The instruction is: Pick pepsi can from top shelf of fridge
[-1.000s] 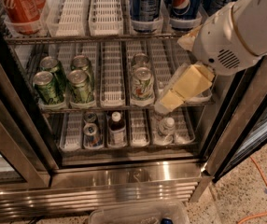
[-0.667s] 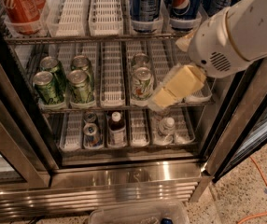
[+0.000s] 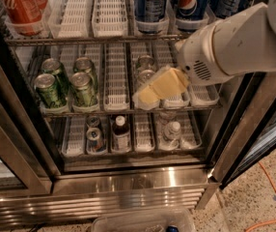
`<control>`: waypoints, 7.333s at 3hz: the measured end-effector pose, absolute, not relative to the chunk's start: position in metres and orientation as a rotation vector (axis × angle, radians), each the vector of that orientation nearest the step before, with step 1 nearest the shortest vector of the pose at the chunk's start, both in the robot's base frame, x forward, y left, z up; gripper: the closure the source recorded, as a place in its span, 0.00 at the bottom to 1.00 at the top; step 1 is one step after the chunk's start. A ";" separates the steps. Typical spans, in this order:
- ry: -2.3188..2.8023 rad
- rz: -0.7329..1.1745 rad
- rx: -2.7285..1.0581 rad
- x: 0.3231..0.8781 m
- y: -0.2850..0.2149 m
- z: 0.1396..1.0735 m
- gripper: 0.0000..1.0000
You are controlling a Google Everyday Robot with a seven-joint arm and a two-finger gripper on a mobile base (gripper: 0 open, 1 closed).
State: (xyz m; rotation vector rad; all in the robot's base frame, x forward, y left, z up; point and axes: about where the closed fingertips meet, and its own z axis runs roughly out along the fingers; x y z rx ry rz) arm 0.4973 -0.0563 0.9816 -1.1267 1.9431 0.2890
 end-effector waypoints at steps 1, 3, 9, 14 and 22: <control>1.923 0.275 -0.994 0.509 -0.053 0.984 0.00; 1.836 0.244 -0.816 0.525 -0.047 1.007 0.00; 1.679 0.287 -0.713 0.547 -0.029 1.042 0.00; 1.601 0.304 -0.513 0.560 -0.015 1.052 0.19; 1.539 0.137 -0.395 0.580 -0.039 1.043 0.17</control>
Offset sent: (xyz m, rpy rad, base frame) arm 0.0384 0.0060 0.0249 0.1992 -0.1831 -0.2470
